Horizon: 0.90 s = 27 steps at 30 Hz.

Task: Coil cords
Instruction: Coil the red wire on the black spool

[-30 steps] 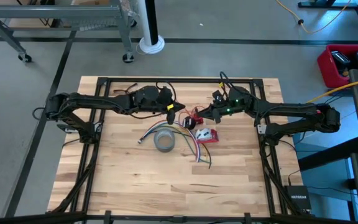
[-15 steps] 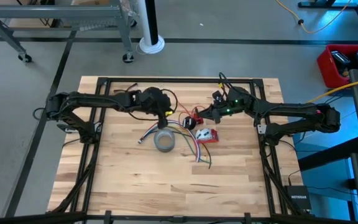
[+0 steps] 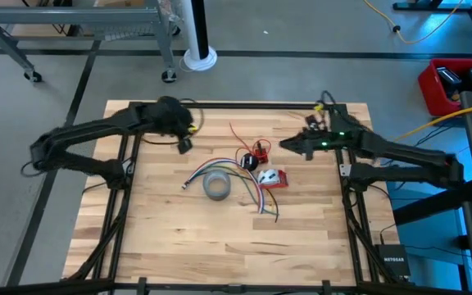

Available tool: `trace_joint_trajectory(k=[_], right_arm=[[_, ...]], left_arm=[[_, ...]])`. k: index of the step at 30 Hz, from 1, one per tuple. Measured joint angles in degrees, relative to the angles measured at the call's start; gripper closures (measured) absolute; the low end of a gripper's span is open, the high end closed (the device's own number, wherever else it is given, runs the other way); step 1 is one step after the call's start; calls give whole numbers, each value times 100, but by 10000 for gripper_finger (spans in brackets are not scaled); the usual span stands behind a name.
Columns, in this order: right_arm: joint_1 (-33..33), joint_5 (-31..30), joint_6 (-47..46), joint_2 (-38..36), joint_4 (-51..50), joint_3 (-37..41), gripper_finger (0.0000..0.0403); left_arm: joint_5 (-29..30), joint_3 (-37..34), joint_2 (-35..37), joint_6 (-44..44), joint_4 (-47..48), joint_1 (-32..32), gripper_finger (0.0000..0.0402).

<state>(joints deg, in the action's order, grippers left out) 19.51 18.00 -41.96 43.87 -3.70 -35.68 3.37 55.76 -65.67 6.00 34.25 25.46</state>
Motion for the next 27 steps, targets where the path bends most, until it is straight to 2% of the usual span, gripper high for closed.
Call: trace_joint_trajectory(k=[5,8,12,15,18,22,27], right_arm=[[0,-1224,40,-1304,-1628,2,308],[0,-1399,37,-1825,-1916,55,308],[0,-1396,-124,-2219,-1859,455,308],[0,-1395,-573,-2237,-1279,1021,308],[0,-1384,-1004,-2048,64,1733,308],[0,-1303,-1376,-1375,2122,2356,308],[0,-1345,-1652,-244,2892,2330,308]], left_arm=[[-66,-934,1382,-476,-90,145,401],[-332,-1639,2072,-1020,-618,136,401],[-1018,-2689,2579,-1759,-2284,30,401],[-1084,-3378,2561,-2430,-3693,-89,401],[-1070,-3780,2351,-2793,-4889,-189,401],[-1068,-3890,1910,-2929,-6049,-336,401],[-1051,-3773,1076,-2910,-6889,-553,401]])
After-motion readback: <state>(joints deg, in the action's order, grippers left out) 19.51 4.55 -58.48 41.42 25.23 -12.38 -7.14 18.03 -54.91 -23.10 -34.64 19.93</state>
